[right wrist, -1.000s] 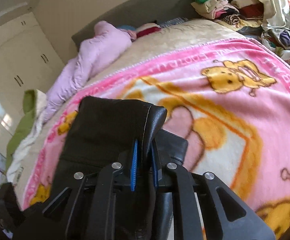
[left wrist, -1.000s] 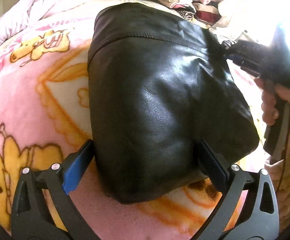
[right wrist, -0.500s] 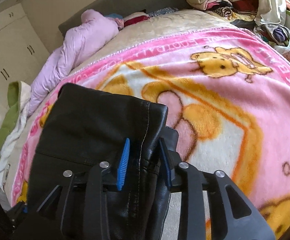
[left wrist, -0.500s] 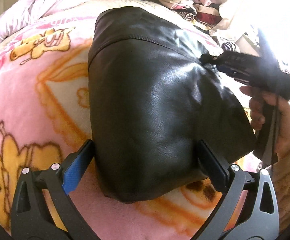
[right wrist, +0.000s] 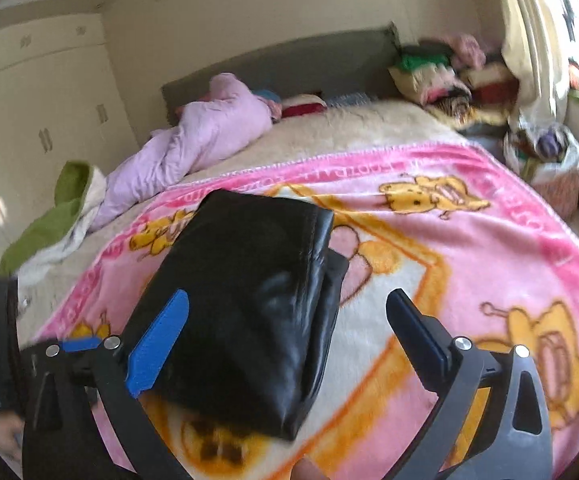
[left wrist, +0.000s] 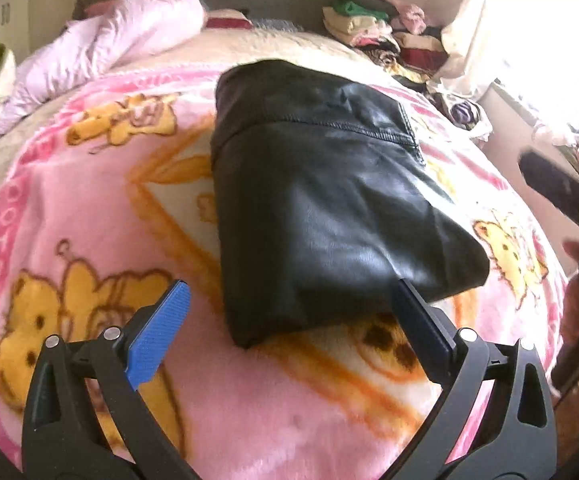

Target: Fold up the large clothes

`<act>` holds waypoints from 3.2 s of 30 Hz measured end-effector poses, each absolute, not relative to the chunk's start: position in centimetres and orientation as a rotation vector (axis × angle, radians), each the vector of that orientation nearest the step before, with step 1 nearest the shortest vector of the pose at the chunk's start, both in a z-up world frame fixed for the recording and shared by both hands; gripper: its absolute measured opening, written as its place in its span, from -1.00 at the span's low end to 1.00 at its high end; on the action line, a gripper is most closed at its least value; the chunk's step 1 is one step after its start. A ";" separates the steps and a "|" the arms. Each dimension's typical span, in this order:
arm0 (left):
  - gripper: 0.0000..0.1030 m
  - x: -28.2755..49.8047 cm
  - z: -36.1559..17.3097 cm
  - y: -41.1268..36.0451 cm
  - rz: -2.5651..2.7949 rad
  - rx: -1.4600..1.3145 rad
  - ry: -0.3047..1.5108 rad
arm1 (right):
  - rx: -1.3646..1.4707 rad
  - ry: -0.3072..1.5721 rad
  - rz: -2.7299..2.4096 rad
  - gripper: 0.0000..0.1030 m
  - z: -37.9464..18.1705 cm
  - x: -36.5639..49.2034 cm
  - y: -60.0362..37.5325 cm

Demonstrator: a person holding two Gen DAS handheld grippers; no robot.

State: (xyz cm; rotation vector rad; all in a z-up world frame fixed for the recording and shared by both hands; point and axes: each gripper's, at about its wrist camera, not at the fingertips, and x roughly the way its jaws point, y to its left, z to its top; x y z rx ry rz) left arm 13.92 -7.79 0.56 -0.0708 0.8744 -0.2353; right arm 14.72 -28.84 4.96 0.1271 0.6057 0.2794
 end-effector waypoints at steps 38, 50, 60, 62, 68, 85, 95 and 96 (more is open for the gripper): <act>0.83 3.2 0.5 -5.3 -0.110 -0.083 0.799 | 0.013 0.694 0.145 0.92 0.6 1.5 -25.1; 0.83 3.0 0.8 -5.5 -0.101 -0.068 0.790 | 0.013 0.681 0.153 0.92 1.3 1.1 -25.0; 0.83 2.9 1.2 -5.3 -0.093 -0.058 0.787 | 0.013 0.686 0.155 0.92 1.3 1.1 -25.0; 0.83 2.9 1.2 -5.3 -0.092 -0.058 0.787 | 0.013 0.687 0.156 0.92 1.3 1.1 -25.0; 0.83 2.9 1.2 -5.4 -0.093 -0.057 0.786 | 0.007 0.688 0.160 0.92 1.3 1.0 -24.9; 0.83 3.0 1.3 -5.3 -0.087 -0.049 0.789 | 0.000 0.690 0.157 0.92 1.1 0.9 -24.6; 0.83 2.9 1.3 -5.2 -0.085 -0.049 0.789 | -0.006 0.686 0.143 0.92 0.9 0.7 -24.6; 0.83 3.0 1.3 -5.3 -0.085 -0.046 0.789 | -0.005 0.685 0.139 0.92 0.9 0.7 -24.6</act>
